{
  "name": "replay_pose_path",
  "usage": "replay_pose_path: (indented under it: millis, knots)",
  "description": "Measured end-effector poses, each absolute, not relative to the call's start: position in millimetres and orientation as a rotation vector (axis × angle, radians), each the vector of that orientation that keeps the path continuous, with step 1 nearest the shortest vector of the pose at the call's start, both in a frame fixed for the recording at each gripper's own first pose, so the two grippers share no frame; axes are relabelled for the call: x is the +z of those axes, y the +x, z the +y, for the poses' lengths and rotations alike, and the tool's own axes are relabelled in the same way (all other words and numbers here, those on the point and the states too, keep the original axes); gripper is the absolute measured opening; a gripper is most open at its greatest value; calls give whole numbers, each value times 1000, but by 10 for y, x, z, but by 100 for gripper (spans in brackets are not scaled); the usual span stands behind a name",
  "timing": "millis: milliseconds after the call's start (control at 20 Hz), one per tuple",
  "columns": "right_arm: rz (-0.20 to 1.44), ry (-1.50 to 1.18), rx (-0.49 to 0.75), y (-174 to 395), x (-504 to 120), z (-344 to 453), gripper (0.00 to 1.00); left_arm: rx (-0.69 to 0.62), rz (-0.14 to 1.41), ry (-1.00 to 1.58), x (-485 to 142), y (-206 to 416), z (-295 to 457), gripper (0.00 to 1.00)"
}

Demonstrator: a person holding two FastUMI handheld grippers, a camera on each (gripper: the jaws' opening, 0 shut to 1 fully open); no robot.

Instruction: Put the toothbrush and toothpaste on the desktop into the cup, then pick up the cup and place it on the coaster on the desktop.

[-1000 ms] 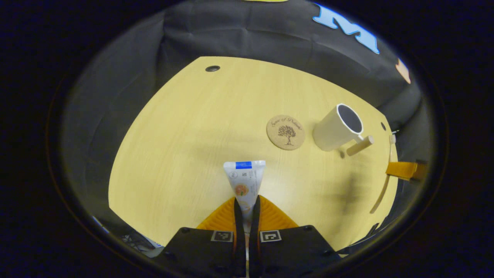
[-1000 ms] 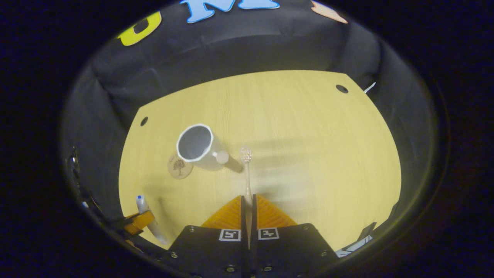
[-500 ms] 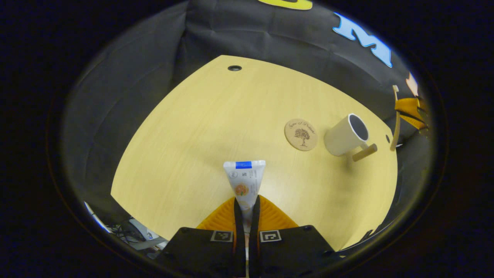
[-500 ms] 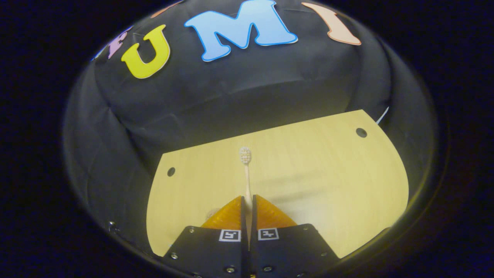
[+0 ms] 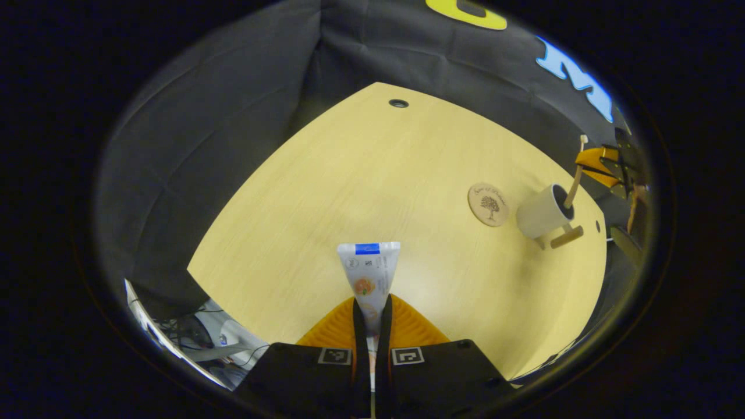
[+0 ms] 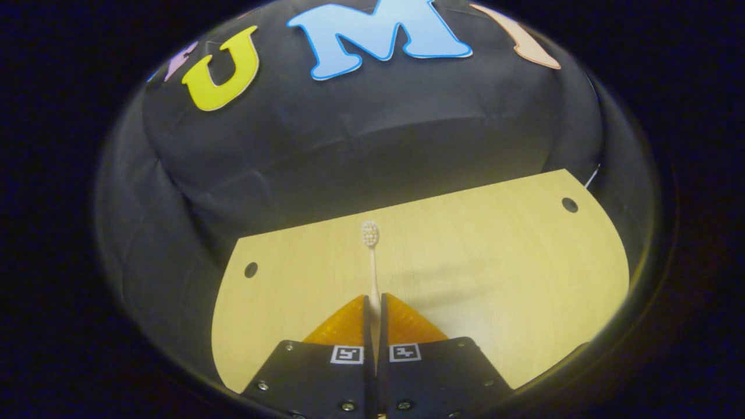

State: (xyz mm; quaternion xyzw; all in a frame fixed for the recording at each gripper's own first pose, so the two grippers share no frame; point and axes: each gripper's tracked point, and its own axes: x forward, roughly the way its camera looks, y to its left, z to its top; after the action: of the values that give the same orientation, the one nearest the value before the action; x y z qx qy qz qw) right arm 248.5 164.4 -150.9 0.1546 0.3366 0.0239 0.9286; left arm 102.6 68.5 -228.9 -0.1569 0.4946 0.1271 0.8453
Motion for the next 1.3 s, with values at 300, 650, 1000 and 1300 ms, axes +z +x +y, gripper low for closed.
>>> replay_pose_path:
  millis: [300,650,1000,1300]
  knots:
    - [633,280,57,2475,-1647,1783,3,316,1042,-346,-2281,909,854,11]
    - [637,261,62,2355,-1707,1750,5,305,1029,-333,-2248,943,862,10]
    - [637,277,75,2240,-1644,1688,16,253,998,-290,-2145,1109,712,11]
    - [628,280,57,1911,-1576,1374,16,192,953,-235,-1961,1377,532,10]
